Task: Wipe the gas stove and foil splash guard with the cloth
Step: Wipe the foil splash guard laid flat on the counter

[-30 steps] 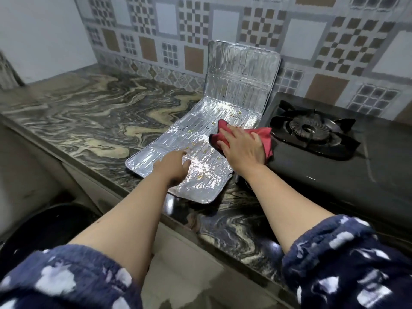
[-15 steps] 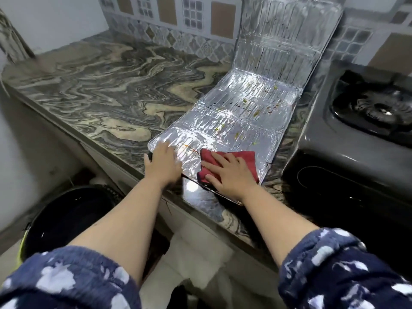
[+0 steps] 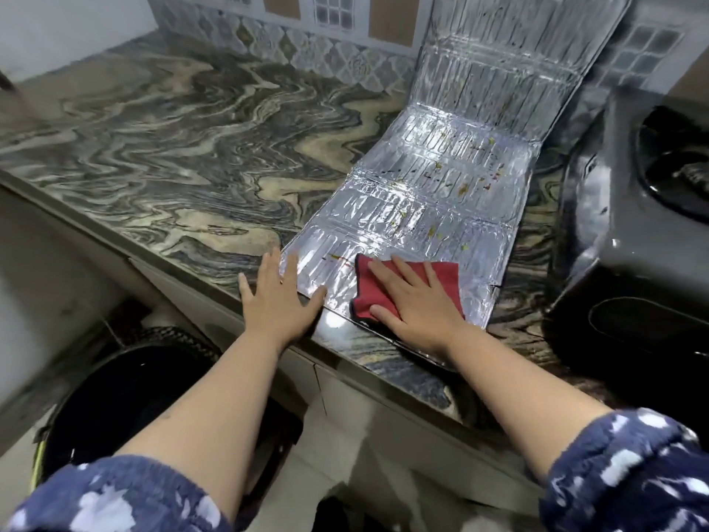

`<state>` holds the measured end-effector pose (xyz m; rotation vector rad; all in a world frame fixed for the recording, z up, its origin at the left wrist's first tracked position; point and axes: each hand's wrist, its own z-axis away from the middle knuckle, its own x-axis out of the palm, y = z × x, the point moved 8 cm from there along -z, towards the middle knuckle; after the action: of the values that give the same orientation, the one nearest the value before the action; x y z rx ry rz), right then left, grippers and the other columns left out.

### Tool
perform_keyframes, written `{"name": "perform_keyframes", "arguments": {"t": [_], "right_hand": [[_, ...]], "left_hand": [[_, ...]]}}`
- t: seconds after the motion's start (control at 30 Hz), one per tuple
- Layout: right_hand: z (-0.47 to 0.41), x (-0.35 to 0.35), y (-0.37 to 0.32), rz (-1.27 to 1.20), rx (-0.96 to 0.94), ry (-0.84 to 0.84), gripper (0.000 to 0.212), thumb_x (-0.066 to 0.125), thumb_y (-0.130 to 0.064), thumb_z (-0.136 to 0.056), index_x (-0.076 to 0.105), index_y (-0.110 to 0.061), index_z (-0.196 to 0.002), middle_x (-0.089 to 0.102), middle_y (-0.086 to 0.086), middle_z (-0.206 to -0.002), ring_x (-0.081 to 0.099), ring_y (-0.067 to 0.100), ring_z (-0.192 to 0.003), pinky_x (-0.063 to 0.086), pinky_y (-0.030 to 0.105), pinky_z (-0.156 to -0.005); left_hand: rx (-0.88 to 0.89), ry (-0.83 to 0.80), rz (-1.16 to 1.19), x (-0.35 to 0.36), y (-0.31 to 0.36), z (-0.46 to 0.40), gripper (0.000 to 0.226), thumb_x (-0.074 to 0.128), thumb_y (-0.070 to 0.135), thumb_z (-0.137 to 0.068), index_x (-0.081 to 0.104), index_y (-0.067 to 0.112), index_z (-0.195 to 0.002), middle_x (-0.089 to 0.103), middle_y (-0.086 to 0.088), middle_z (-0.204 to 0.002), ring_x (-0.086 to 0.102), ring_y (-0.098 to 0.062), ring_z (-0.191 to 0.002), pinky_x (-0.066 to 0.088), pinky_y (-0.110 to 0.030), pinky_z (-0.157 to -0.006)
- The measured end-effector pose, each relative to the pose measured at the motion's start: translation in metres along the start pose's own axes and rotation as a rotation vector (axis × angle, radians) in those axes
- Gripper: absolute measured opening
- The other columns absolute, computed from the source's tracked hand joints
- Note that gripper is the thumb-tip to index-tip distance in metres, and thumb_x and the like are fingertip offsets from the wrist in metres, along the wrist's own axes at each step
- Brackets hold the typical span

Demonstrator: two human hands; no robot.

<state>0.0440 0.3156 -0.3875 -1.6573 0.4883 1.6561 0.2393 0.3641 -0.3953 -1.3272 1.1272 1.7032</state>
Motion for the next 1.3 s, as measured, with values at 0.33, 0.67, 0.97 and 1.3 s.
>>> {"name": "perform_keyframes", "arguments": {"t": [0.33, 0.67, 0.97, 1.3], "right_hand": [[-0.091, -0.012, 0.013, -0.015, 0.121, 0.079, 0.062, 0.018, -0.061, -0.095, 0.008, -0.035, -0.151, 0.006, -0.012, -0.16, -0.003, 0.013, -0.148, -0.004, 0.055, -0.117], [-0.131, -0.002, -0.016, -0.01, 0.185, -0.005, 0.06, 0.012, -0.058, -0.096, -0.001, -0.036, -0.151, -0.007, -0.012, -0.16, -0.015, 0.02, -0.147, -0.014, 0.059, -0.113], [-0.145, -0.001, -0.028, 0.048, 0.012, 0.039, 0.057, 0.018, -0.069, -0.09, 0.009, -0.053, -0.145, 0.002, -0.016, -0.16, -0.005, 0.015, -0.148, -0.006, 0.058, -0.115], [-0.192, -0.023, 0.048, 0.015, 0.333, 0.083, 0.057, 0.013, -0.059, -0.096, 0.01, -0.042, -0.15, 0.0, -0.011, -0.161, -0.007, 0.021, -0.148, -0.006, 0.062, -0.114]], "left_hand": [[0.036, 0.107, -0.067, -0.001, -0.001, 0.0, 0.08, 0.021, 0.062, -0.088, 0.004, 0.019, -0.152, -0.004, -0.005, -0.161, -0.009, -0.018, -0.148, -0.008, -0.059, -0.113], [0.045, 0.121, -0.048, -0.001, -0.001, -0.001, 0.085, 0.02, 0.06, -0.084, 0.005, 0.011, -0.152, -0.005, -0.006, -0.161, -0.009, -0.018, -0.148, -0.006, -0.052, -0.116], [0.049, 0.114, -0.053, -0.001, -0.002, 0.0, 0.085, 0.017, 0.06, -0.087, -0.001, 0.007, -0.151, -0.009, -0.008, -0.161, -0.011, -0.019, -0.148, -0.004, -0.049, -0.119], [0.046, 0.147, -0.029, -0.001, -0.003, -0.002, 0.083, 0.021, 0.059, -0.086, 0.001, 0.012, -0.152, -0.007, -0.004, -0.161, -0.007, -0.017, -0.148, -0.007, -0.047, -0.117]]}}
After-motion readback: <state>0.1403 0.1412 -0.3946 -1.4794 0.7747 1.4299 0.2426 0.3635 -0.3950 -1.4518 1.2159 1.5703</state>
